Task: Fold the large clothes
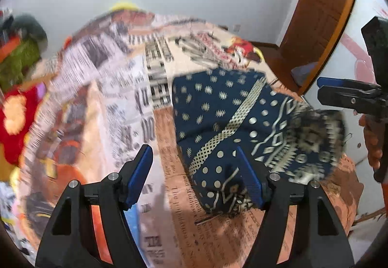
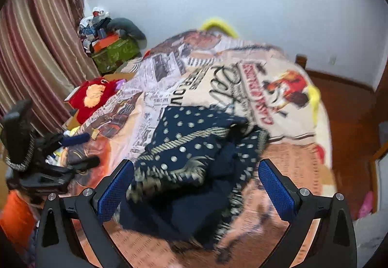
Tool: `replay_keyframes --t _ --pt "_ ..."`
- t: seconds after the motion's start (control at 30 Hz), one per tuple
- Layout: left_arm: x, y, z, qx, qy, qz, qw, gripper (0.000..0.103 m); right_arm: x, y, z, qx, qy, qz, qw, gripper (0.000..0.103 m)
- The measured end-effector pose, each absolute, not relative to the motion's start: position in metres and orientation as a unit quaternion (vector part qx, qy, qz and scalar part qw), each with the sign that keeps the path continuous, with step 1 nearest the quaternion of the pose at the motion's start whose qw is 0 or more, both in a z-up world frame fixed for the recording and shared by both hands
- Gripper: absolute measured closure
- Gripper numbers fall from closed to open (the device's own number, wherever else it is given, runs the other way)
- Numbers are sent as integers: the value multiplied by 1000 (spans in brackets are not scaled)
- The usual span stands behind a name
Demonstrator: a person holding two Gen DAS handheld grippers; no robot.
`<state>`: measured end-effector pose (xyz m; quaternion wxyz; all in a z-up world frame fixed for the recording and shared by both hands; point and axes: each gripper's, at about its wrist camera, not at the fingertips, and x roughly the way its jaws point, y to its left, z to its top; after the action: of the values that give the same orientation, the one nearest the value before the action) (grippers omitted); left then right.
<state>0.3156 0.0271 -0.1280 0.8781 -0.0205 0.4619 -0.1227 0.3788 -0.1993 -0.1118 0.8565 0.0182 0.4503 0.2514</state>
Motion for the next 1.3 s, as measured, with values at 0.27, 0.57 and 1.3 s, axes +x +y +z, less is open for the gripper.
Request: replay_keyframes --t 0.27,0.57,1.3 --pt "321 -2 -169 -27 487 -163 858 33 391 -188 -166 -4 513 250 821 1" --pt "316 -15 -180 -44 501 -203 840 32 352 -248 -216 -37 536 199 820 1" --pt "367 50 -163 -117 515 -147 837 22 390 -239 -167 32 498 220 838 1"
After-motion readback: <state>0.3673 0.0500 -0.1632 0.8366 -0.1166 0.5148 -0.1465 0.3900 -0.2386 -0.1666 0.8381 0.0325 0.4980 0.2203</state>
